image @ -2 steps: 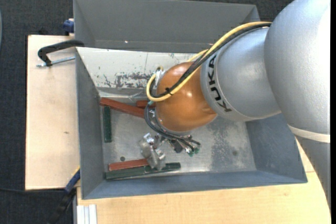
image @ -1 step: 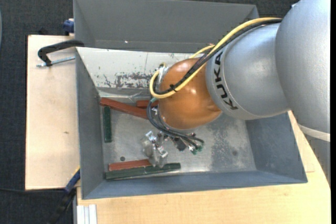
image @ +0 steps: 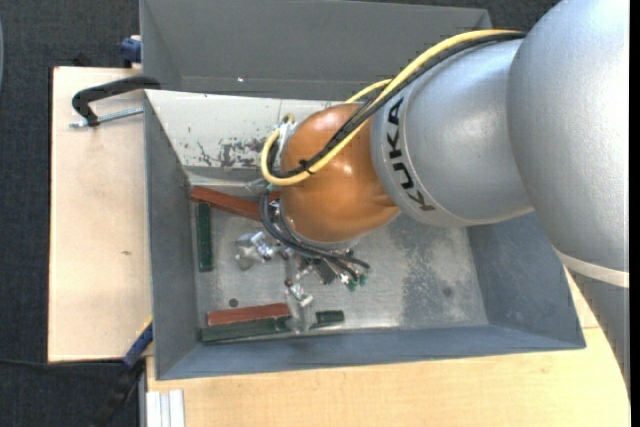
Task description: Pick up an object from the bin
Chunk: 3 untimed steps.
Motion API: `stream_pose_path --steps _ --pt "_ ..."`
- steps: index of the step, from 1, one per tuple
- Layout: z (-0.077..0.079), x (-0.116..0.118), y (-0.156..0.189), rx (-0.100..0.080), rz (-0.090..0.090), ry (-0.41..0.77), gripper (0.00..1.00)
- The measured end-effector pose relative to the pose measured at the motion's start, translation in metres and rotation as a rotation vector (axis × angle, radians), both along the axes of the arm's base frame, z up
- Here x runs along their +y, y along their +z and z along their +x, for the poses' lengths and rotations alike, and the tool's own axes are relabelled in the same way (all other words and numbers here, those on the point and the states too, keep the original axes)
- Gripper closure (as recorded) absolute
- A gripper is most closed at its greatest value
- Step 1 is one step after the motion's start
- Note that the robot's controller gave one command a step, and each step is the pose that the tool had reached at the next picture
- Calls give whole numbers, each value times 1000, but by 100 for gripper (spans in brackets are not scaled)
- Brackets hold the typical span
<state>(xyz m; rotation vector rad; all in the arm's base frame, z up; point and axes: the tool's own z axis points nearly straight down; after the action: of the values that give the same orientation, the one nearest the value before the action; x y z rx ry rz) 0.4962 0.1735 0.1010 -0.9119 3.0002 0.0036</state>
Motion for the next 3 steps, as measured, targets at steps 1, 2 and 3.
stream_pose_path --steps 1,2,3 --pt "0 0 0 0 0 -1 0" --pt "4 18 -27 -3 1 -73 100" --pt "4 18 -27 -3 1 -73 100"
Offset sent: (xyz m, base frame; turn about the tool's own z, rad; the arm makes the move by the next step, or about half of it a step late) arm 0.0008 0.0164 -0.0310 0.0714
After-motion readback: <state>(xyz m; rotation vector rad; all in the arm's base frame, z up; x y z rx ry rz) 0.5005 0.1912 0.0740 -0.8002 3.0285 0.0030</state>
